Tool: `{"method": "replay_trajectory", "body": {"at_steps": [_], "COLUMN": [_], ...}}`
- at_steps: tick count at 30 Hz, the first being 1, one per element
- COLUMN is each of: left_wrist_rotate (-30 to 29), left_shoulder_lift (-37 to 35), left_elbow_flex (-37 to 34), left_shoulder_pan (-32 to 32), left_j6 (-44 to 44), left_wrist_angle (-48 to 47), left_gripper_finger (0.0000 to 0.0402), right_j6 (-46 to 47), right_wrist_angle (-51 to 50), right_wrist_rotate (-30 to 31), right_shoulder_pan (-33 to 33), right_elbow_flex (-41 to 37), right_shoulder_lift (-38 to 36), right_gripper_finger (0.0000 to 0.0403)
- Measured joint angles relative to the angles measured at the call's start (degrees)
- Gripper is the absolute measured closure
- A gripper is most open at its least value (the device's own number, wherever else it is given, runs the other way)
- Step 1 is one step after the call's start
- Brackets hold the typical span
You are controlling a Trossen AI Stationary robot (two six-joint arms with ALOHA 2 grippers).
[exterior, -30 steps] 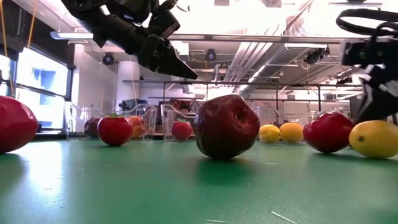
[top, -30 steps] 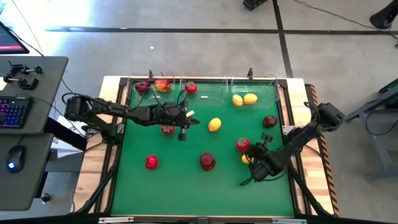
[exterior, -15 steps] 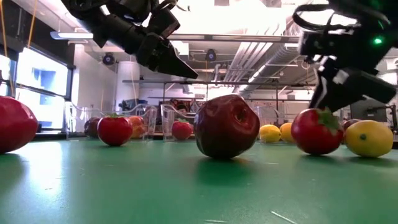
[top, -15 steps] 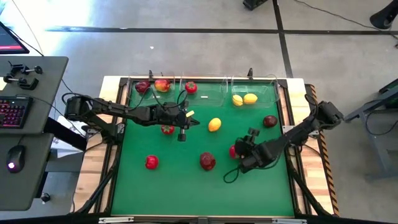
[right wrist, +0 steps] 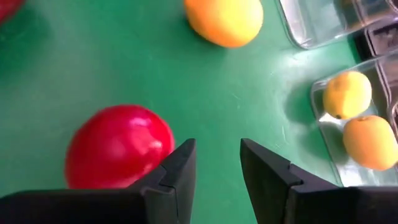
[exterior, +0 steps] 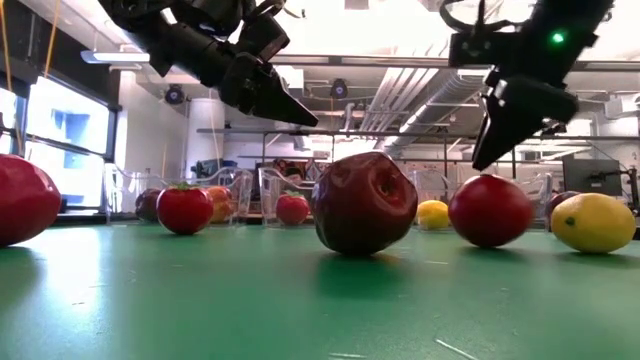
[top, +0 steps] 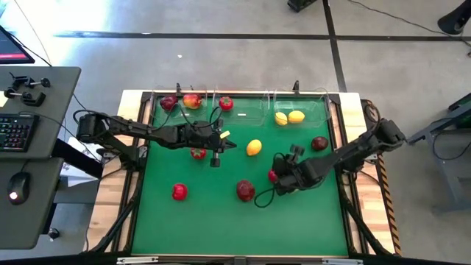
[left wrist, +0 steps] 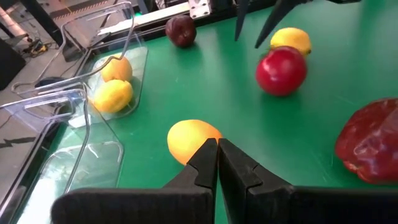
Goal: Sort produce into baskets
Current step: Put the bottom right tomato into the middle transparent bin
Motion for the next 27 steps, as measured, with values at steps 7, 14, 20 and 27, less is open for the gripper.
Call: {"method": "replay_trajectory", "body": {"at_steps": [7, 14, 20, 27], "left_wrist_rotate": [0.00, 0.02, 0.03, 0.02], "left_shoulder_lift": [0.00, 0.00, 0.00, 0.00], "left_elbow_flex": [0.00, 0.00, 0.00, 0.00], "left_shoulder_pan": [0.00, -0.04, -0.55, -0.74], "left_j6": [0.00, 0.00, 0.00, 0.42], "left_wrist_angle": [-0.02, -0.04, -0.04, 0.00], "left_gripper_finger": [0.0401, 0.0401, 0.0401, 0.0401], "right_j6": [3.42, 16.09, 10.47, 7.60], "right_wrist_angle": [-5.63, -4.08, -2.64, -2.56], "right_wrist_rotate": [-2.25, -3.27, -6.54, -7.83], "right_shoulder_pan": [0.39, 1.44, 1.00, -0.32], "right_elbow_flex": [4.63, 2.63, 1.26, 1.27], "right_shoulder_lift": [0.00, 0.00, 0.00, -0.03], "right_gripper_finger": [0.0276, 0.0208, 0.0182, 0.0186]}}
